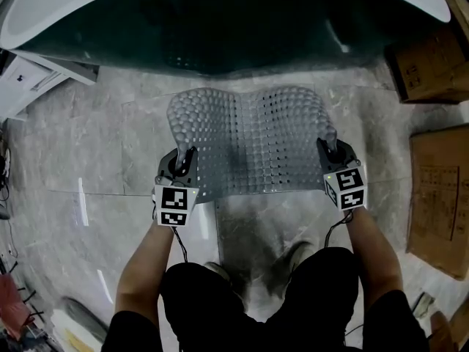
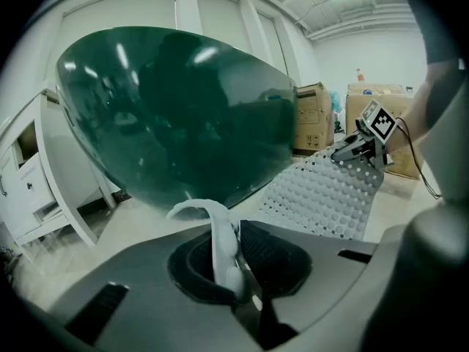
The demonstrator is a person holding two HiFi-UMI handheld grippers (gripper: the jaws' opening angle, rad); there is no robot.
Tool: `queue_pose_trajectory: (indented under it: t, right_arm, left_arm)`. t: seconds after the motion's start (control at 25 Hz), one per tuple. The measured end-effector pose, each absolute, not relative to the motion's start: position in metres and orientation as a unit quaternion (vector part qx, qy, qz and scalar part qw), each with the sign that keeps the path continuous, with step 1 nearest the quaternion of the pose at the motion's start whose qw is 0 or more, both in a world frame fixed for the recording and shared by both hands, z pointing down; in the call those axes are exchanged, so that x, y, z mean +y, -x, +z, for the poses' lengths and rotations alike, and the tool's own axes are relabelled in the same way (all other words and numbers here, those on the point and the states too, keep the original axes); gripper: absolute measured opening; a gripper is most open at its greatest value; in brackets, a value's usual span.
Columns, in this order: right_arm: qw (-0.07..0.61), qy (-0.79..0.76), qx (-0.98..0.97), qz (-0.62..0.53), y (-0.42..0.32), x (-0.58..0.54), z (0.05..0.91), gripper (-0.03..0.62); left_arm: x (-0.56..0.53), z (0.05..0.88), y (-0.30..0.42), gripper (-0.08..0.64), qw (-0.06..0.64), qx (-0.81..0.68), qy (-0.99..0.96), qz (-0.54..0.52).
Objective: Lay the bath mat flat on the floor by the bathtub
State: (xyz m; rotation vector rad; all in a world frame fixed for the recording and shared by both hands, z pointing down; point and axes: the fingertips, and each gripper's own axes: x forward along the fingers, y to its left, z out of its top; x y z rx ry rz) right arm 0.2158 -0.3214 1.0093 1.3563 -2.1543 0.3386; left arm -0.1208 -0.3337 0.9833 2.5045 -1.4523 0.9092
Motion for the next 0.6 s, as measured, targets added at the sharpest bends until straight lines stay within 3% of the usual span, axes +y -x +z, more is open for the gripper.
queue_pose_trajectory:
  t: [0.6]
  right_arm:
    - [0.300,-0.529,-0.778,0.159,-0.231,-0.331,1.052,0.029]
  left_arm:
    - [-0.346,1.040,0.147,0.067,0.080,-0.494,-0.799,0.332]
